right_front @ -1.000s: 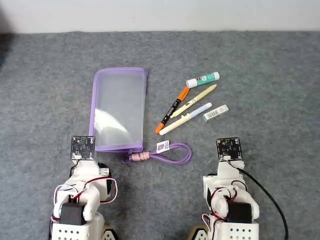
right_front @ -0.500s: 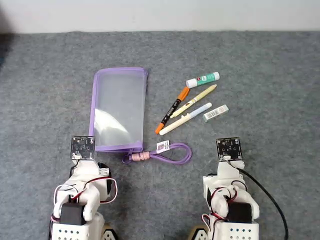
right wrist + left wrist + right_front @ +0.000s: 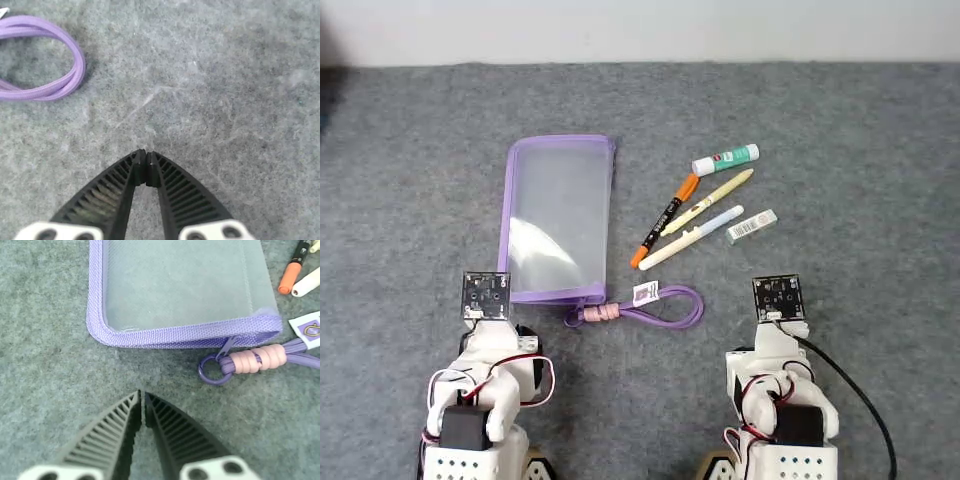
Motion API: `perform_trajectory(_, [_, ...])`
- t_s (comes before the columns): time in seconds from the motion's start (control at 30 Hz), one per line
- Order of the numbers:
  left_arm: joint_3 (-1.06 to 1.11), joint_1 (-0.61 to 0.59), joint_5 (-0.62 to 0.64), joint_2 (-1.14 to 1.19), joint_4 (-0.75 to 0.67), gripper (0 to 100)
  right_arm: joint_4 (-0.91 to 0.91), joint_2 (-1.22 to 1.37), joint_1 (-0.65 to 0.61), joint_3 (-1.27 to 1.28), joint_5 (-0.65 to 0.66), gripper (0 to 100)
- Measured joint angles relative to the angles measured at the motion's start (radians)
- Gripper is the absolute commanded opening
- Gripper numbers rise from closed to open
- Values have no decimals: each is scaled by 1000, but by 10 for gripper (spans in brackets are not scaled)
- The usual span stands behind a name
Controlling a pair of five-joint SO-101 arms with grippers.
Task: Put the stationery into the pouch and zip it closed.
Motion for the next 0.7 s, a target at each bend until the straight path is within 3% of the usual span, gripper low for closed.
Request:
perform_trajectory(0.3, [0, 0, 0, 0, 0, 14, 0, 0, 9, 0, 8, 9])
perform_trajectory(0.5, [0, 0, 0, 0, 0, 14, -3, 0, -3, 0, 183, 9])
perform_trajectory(0.7, [0, 0, 0, 0, 0, 14, -176, 2, 23, -18, 212, 8])
